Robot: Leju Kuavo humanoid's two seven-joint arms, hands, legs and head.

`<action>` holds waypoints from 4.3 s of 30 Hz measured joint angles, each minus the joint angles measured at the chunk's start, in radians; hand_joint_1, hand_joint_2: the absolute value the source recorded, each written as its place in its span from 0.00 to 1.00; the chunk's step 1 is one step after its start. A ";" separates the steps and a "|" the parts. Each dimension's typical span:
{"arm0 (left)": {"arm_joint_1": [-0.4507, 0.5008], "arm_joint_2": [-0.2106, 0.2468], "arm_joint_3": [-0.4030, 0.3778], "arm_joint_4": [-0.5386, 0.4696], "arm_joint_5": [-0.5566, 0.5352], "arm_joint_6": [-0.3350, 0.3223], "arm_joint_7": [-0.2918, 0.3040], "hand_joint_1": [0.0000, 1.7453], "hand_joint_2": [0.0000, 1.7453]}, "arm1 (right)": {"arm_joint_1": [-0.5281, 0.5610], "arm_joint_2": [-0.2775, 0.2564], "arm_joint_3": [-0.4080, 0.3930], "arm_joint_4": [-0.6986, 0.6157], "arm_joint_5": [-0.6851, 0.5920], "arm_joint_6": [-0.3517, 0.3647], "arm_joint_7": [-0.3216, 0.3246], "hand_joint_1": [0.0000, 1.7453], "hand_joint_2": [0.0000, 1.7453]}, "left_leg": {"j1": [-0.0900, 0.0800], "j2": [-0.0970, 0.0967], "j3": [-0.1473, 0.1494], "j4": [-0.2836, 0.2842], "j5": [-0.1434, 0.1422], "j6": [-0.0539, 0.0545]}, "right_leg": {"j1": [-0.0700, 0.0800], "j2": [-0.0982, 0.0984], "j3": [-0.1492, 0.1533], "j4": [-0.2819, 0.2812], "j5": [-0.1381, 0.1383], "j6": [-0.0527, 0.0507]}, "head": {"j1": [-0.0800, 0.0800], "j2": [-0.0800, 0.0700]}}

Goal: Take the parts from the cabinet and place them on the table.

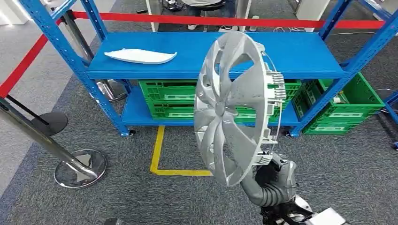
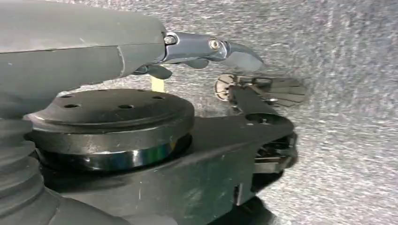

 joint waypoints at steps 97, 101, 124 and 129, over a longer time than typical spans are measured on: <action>0.003 -0.016 -0.079 0.000 -0.124 0.229 0.055 0.00 1.00 | 0.025 0.086 -0.020 -0.011 0.056 -0.250 0.012 1.00 1.00 | -0.009 -0.006 0.054 0.018 -0.055 -0.014 | 0.013 0.004 -0.058 -0.047 0.033 -0.041 | 0.002 0.000; 0.002 -0.016 -0.080 0.000 -0.126 0.227 0.061 0.00 1.00 | 0.024 0.091 -0.023 -0.011 0.166 -0.318 0.013 1.00 1.00 | 0.001 -0.008 -0.025 0.200 -0.174 -0.039 | 0.008 -0.001 -0.063 -0.050 0.040 -0.060 | -0.008 0.000; 0.004 -0.019 -0.080 0.000 -0.126 0.223 0.063 0.00 1.00 | 0.025 0.100 -0.023 -0.008 0.192 -0.391 0.031 1.00 1.00 | 0.002 -0.010 0.057 0.012 -0.055 0.005 | 0.009 0.000 -0.072 -0.029 0.037 -0.018 | 0.001 0.000; 0.003 -0.018 -0.080 0.000 -0.124 0.223 0.063 0.00 1.00 | 0.024 0.100 -0.020 -0.008 0.175 -0.383 0.051 1.00 1.00 | -0.007 -0.011 0.043 0.025 -0.055 -0.018 | 0.006 0.004 -0.062 -0.046 0.034 -0.044 | 0.000 0.000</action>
